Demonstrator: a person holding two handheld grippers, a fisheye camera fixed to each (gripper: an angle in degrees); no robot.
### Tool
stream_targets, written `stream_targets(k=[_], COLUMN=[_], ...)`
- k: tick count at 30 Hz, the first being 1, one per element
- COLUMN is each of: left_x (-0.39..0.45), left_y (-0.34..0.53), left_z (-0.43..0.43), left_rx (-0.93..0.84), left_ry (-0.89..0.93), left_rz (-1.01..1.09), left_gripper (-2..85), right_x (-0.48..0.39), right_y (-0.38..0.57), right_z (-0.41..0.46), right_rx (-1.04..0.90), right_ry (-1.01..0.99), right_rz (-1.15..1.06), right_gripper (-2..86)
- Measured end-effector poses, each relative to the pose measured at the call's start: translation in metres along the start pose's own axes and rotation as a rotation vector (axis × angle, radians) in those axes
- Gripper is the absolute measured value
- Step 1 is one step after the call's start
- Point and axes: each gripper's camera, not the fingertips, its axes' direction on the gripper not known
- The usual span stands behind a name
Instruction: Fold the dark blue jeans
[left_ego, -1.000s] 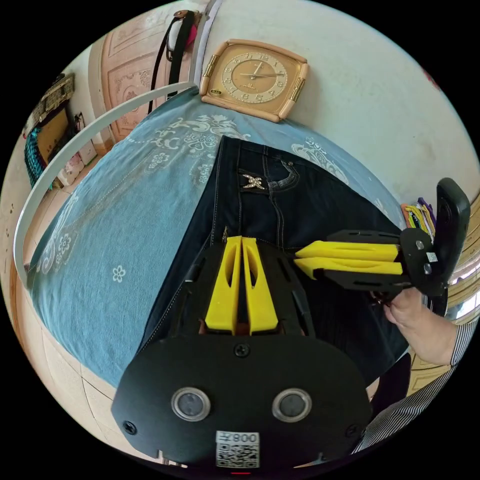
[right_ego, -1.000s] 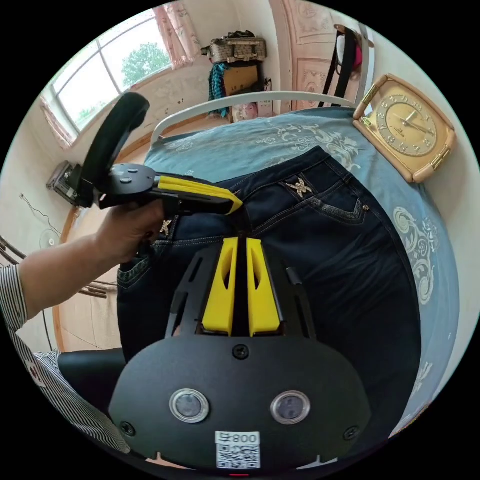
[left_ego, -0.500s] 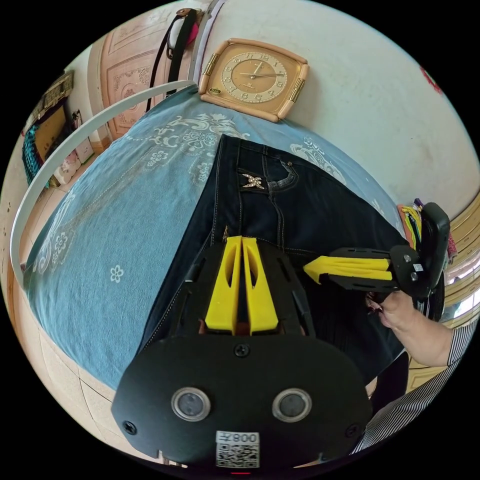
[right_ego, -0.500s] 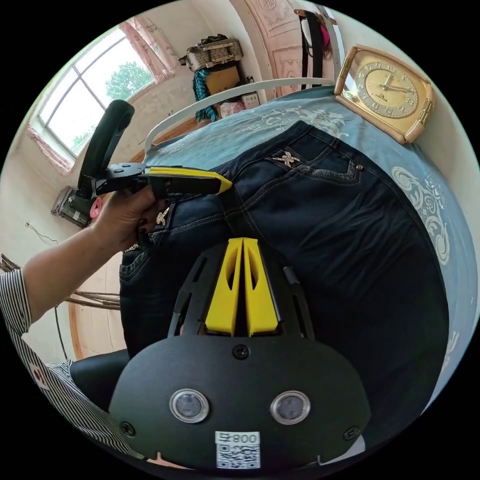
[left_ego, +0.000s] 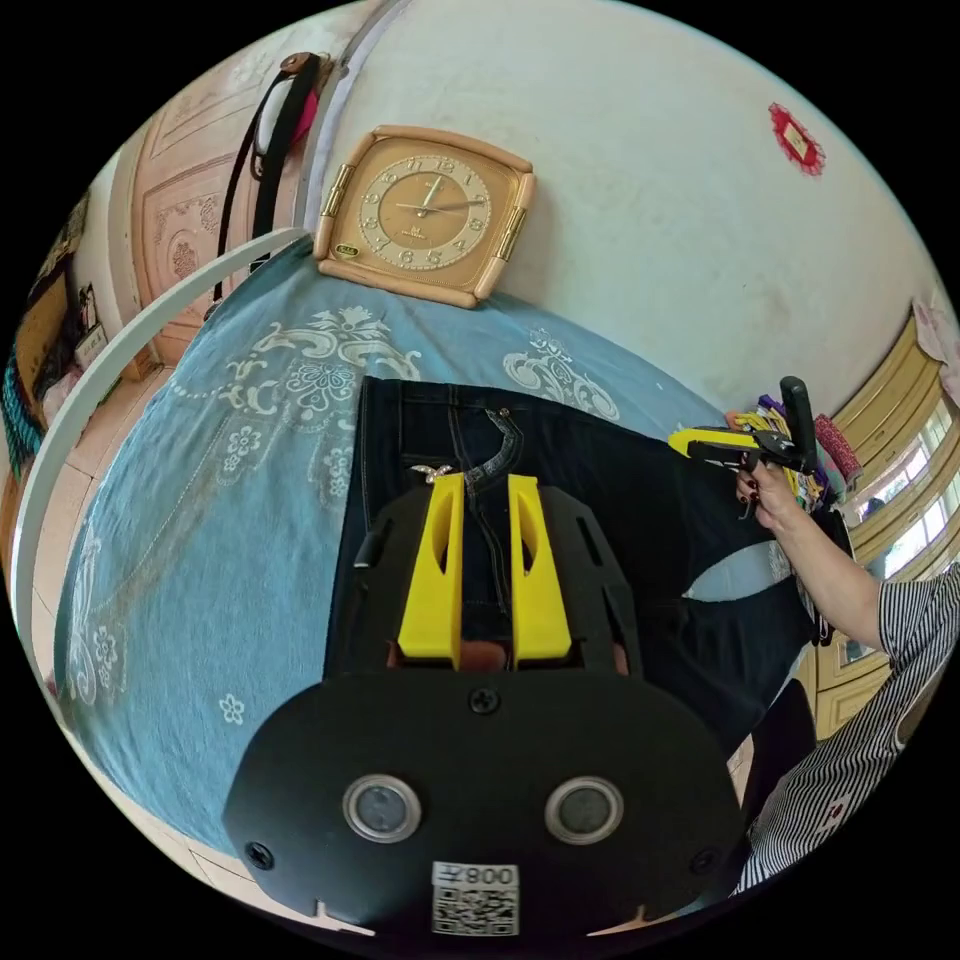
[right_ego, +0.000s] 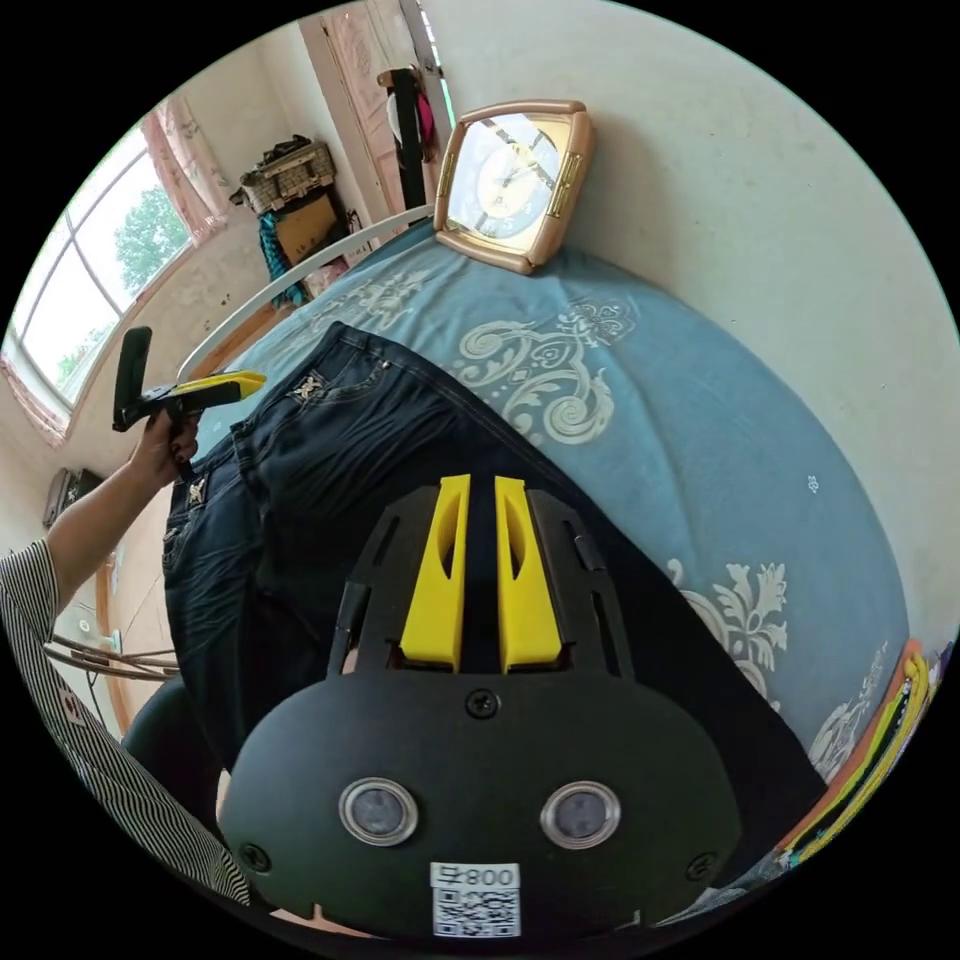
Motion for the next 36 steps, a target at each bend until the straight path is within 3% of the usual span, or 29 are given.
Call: stream_targets(k=[13, 18, 23, 29, 36], left_x=[0.060, 0.086, 0.097, 0.087, 0.119], left_y=[-0.179, -0.228, -0.267, -0.301, -0.326], left_z=[0.103, 0.152, 0.174, 0.180, 0.188], left_rx=[-0.238, -0.401, -0.472, -0.486, -0.562], left_ry=[-0.303, -0.496, -0.430, -0.288, -0.388], left_rz=[0.201, 0.354, 0.426, 0.325, 0.499], left_gripper=[12.0, 13.3, 12.9, 11.6, 10.3], right_x=[0.004, -0.002, 0.000, 0.002, 0.001], right_y=[-0.022, -0.014, -0.004, 0.007, 0.026], right_z=[0.052, 0.053, 0.050, 0.047, 0.044], right_rx=[-0.223, -0.188, -0.165, -0.155, -0.124], right_ry=[0.214, 0.238, 0.217, 0.189, 0.181], right_rz=[-0.163, -0.187, -0.194, -0.166, -0.137], right_gripper=[7.0, 6.9, 6.7, 6.3, 6.0])
